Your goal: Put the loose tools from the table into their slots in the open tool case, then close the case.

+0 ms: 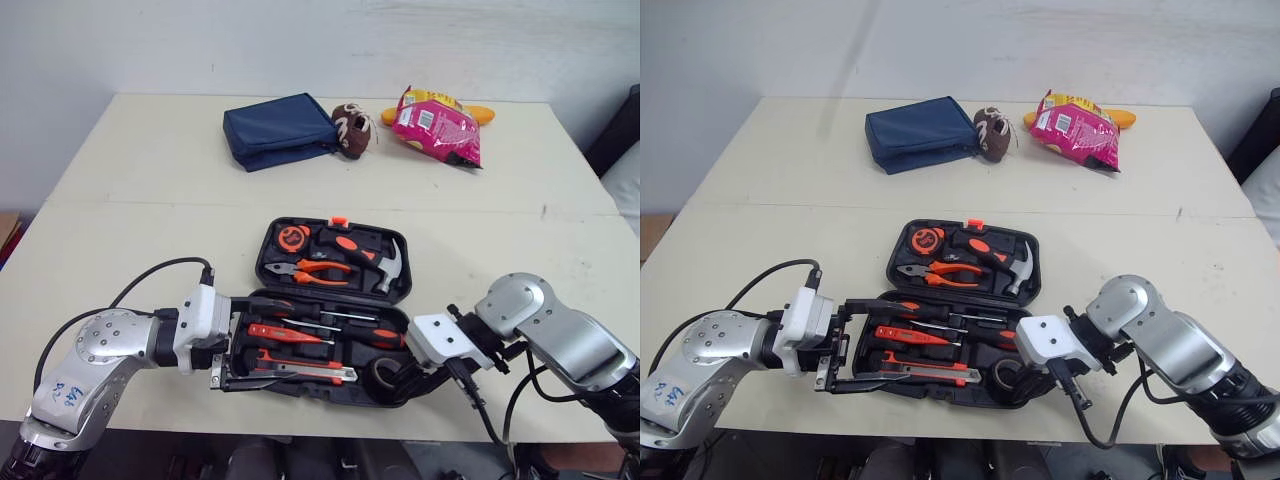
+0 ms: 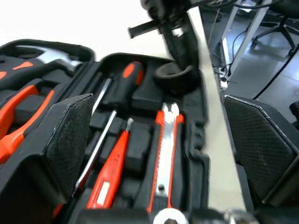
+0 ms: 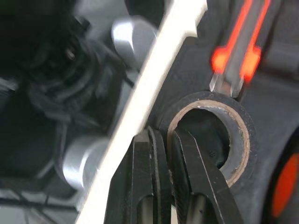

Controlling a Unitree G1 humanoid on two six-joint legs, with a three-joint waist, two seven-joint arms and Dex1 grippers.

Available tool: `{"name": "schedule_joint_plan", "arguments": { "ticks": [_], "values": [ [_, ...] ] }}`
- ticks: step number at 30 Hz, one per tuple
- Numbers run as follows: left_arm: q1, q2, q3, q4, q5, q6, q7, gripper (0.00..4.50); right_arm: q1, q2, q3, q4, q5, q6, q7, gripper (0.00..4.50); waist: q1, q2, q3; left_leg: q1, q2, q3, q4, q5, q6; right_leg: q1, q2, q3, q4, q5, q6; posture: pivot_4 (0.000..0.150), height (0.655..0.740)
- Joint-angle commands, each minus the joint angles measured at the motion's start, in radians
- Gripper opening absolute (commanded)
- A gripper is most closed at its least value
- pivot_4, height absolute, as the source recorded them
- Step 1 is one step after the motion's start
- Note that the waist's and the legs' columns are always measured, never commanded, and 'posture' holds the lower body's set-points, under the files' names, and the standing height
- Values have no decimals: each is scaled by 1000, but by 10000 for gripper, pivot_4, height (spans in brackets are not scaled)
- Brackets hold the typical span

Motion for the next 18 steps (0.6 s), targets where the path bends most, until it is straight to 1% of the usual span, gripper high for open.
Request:
{"name": "schedule_joint_plan", "arguments": {
  "ticks": [1,4,9,12,14,16,17,18],
  "values": [
    [0,3,28,-1,6,-21,0,45000,-7,-13,9,74,-73,-105,32,225,1,0,0,0,0,0,1,0,1,1,-1,0,0,0,0,1500,7400],
    [2,2,27,-7,6,-19,1,45000,-26,14,11,81,-74,-82,5,225,-1,-2,0,0,0,0,2,-1,2,1,-1,0,-1,1,1,1500,7400],
    [13,-2,19,-23,8,-14,11,45000,-34,4,32,61,-104,-42,2,225,-4,-2,0,1,0,0,1,-1,1,2,0,0,0,1,0,1500,7400],
    [0,0,14,-17,8,-13,9,45000,-39,-2,41,26,-110,42,-21,225,-4,-3,0,1,1,0,1,-1,1,2,-1,0,0,1,0,1500,7400],
    [-9,1,13,-10,9,-13,7,45000,-39,-3,40,11,-102,57,-10,225,-3,-3,-1,1,0,0,1,-1,1,2,-1,0,0,1,0,1500,7400],
    [-14,1,12,-5,11,-15,5,45000,-35,8,29,7,-96,37,-10,8767,-3,-3,-1,1,0,0,1,-1,1,2,-1,-1,0,1,0,1500,7400],
    [-17,2,14,-3,10,-14,4,45000,-28,13,6,-1,-66,20,-3,11514,-3,-3,-1,1,0,0,1,-1,1,2,-1,-1,0,1,0,1500,7400],
    [-19,2,15,-3,8,-13,4,45000,-24,17,-11,-6,-45,11,0,16464,-1,-3,-1,1,0,0,0,-1,1,2,-1,-1,0,1,0,1500,7400]
  ]
}}
